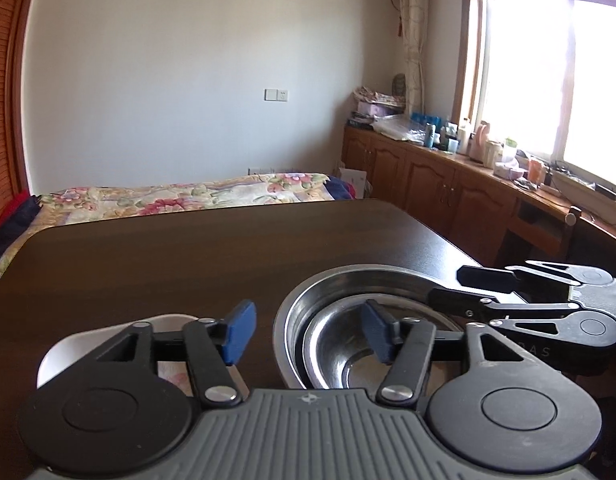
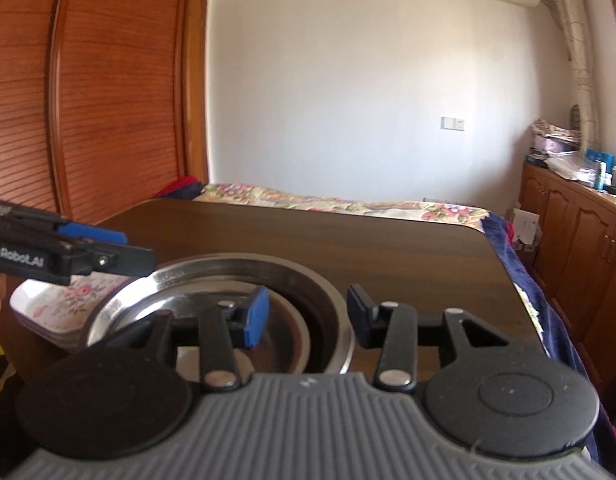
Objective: Organize plates and bowls
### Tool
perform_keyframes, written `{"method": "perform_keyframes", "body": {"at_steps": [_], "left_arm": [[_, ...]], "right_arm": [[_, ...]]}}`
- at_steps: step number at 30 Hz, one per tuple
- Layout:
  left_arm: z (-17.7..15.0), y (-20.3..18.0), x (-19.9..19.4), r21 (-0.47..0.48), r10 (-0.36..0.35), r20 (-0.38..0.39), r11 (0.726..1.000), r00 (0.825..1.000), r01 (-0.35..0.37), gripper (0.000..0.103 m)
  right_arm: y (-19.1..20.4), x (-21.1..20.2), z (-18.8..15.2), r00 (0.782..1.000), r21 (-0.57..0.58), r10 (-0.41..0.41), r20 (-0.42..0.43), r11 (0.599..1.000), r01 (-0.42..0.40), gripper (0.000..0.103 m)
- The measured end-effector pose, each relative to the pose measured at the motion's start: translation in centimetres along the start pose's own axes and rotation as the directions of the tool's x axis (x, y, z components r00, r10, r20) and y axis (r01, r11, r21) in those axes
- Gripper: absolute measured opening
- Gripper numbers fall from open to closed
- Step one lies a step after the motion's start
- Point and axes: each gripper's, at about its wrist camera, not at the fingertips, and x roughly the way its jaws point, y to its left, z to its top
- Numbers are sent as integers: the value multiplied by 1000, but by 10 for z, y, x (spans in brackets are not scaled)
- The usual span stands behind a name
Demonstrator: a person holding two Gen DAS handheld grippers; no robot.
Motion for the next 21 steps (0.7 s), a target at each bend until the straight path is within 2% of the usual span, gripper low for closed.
{"method": "perform_keyframes", "body": {"at_steps": [2,6,8,10,15,19,21], "left_arm": [[-5,0,-2,-1,6,9,1000,1000,-6,75],[-10,-5,1,0,30,25,1000,999,-30,82],[-15,-5,2,3,40,30,999,999,-41,89],[-20,-5,3,4,45,34,999,998,-46,92],[-30,-4,6,1,47,31,999,998,-47,92],[-33,-5,5,3,44,29,999,999,-44,90],[-33,-6,5,3,41,24,999,999,-41,86]], "right_arm": [[-1,-1,-4,1000,14,-17,18,1000,16,49],[-2,0,-14,999,56,-39,36,998,37,66],[-4,4,-19,999,85,-32,30,996,29,66],[-4,9,-24,999,96,-40,23,995,37,66],[-4,14,-34,999,119,-32,39,993,28,76],[-6,11,-38,998,138,-14,66,990,4,76],[-5,10,-40,998,142,-6,70,990,-4,76]]}}
